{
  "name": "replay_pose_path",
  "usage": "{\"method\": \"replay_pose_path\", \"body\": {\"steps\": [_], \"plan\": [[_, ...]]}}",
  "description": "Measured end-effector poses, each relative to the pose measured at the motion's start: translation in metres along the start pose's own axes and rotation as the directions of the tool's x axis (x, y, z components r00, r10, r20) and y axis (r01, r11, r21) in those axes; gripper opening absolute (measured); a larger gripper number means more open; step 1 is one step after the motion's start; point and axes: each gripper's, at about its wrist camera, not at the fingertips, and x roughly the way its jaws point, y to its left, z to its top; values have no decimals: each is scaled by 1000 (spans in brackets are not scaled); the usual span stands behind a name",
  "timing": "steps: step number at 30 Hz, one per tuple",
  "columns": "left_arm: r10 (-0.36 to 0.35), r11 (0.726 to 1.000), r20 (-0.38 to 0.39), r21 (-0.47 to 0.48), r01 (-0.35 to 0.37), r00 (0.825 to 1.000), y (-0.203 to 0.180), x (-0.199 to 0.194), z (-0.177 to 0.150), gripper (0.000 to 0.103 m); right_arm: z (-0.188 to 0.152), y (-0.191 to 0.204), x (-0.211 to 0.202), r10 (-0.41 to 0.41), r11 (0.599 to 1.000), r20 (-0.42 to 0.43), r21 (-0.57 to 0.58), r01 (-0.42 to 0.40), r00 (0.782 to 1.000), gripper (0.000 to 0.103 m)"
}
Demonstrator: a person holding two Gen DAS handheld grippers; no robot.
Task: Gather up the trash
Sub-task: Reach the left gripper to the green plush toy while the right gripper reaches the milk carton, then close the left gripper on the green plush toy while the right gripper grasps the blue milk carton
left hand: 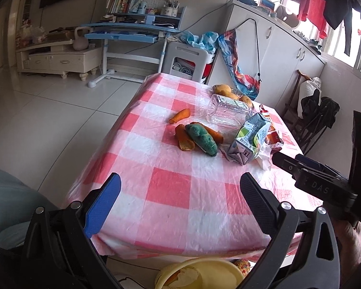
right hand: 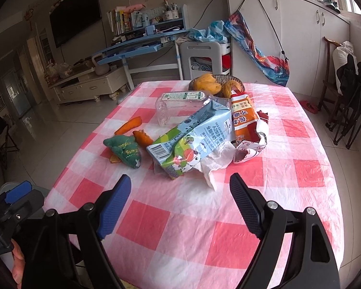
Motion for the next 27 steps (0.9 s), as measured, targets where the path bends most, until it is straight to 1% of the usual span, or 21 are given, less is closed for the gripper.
{"method": "replay_pose_path", "body": {"steps": [4, 7, 10, 12, 14, 15, 17, 19, 21, 22, 23, 24, 27], "plan": [[-23, 1000, 2, -8, 23, 1000, -11, 30, 20, 96, 13, -20, 6, 32, 997, 13, 64, -33, 999, 80], [-31, 1000, -16, -6, 30, 999, -19, 54, 31, 95, 23, -26, 18, 67, 994, 10, 91, -68, 998, 80], [-23, 1000, -54, 0, 23, 998, -26, 80, 38, 88, 33, -27, 34, 100, 987, -5, 125, -98, 995, 80], [-26, 1000, -94, -16, 25, 995, -27, 97, 40, 80, 39, -28, 47, 109, 983, -22, 149, -105, 994, 80], [-26, 999, -125, -35, 22, 992, -29, 114, 42, 75, 42, -29, 61, 124, 977, -46, 181, -114, 991, 80], [-17, 999, -135, -37, 12, 991, -30, 121, 43, 73, 42, -28, 67, 128, 975, -63, 193, -114, 990, 80], [-6, 999, -150, -48, -1, 989, -30, 134, 45, 72, 41, -28, 82, 132, 971, -105, 212, -108, 986, 80], [-19, 998, -161, -68, 8, 987, -29, 146, 48, 65, 40, -26, 90, 124, 973, -119, 208, -98, 985, 81], [-55, 996, -177, -80, 41, 983, -26, 156, 48, 37, 41, -23, 92, 126, 977, -126, 190, -101, 984, 80], [-80, 994, -176, -86, 65, 981, -25, 159, 48, 35, 40, -22, 92, 131, 976, -125, 188, -106, 983, 75], [-88, 994, -171, -85, 75, 981, -23, 158, 48, 29, 39, -23, 93, 164, 970, -129, 203, -136, 978, 68], [-101, 993, -171, -83, 88, 980, -22, 156, 48, 23, 39, -25, 93, 190, 962, -135, 224, -156, 973, 57], [-156, 986, -169, -84, 144, 973, -15, 144, 46, 21, 37, -27, 85, 210, 957, -126, 229, -178, 970, 46]]}}
